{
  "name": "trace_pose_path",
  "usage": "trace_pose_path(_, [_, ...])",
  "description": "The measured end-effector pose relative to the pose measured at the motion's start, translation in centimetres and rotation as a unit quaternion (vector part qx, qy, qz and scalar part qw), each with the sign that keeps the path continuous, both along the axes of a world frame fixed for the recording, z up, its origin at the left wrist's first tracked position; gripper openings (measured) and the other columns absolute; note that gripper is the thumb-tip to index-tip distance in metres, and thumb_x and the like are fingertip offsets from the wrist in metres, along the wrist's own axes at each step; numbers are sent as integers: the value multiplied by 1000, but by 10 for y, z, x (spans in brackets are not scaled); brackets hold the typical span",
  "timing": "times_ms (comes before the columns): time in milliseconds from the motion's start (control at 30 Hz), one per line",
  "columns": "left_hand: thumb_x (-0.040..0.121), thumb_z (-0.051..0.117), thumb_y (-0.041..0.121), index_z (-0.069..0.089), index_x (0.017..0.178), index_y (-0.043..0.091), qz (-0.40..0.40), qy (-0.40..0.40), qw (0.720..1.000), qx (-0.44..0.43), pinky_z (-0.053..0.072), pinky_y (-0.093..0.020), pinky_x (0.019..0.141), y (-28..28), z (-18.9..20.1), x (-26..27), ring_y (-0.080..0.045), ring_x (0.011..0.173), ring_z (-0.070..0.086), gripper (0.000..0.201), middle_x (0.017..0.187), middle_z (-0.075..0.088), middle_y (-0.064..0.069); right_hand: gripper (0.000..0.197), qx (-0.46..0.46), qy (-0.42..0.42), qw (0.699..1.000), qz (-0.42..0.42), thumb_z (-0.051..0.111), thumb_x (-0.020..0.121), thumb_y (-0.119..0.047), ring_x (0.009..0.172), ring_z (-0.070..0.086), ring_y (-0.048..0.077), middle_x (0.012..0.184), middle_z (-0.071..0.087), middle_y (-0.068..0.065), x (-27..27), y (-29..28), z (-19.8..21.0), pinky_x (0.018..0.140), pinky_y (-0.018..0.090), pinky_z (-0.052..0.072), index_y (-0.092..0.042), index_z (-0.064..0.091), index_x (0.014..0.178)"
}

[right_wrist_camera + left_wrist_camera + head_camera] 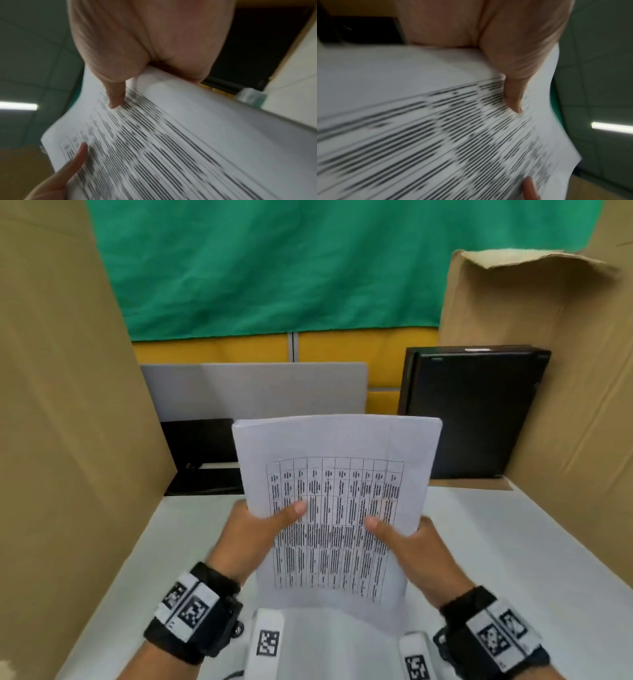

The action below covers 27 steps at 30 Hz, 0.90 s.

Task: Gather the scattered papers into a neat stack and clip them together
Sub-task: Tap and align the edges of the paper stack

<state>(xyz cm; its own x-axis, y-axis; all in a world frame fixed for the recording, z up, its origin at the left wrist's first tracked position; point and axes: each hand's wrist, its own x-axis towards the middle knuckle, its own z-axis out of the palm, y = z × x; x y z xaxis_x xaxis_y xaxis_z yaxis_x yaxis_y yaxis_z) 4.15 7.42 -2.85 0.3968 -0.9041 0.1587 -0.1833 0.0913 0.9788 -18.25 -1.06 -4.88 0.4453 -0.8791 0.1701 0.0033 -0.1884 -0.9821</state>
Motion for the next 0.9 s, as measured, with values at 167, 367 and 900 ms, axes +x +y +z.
trace_pose_path(167, [61,76,70,60,119,54,-10,10,1000,3,44,-42,106,-1,-16,7,-9,123,60,62,127,68,16,40,11,6,1000,3,73,75,-49,110,71,7,113,77,-15,2,-3,-2,103,45,52,-39,71,113])
trace_pose_path(367, [67,69,72,64,119,46,-30,-14,999,5,46,-39,105,-2,-22,10,-6,117,64,58,121,71,18,30,27,39,999,14,73,77,-52,109,70,2,113,76,-19,2,-8,-12,102,38,51,-47,71,106])
trace_pose_path(900, [92,54,23,65,123,25,-132,193,971,57,60,-40,84,-27,24,23,-25,100,74,33,112,77,-7,40,259,53,959,101,71,83,-15,113,71,29,121,75,11,-12,-23,-29,108,53,46,-11,68,123])
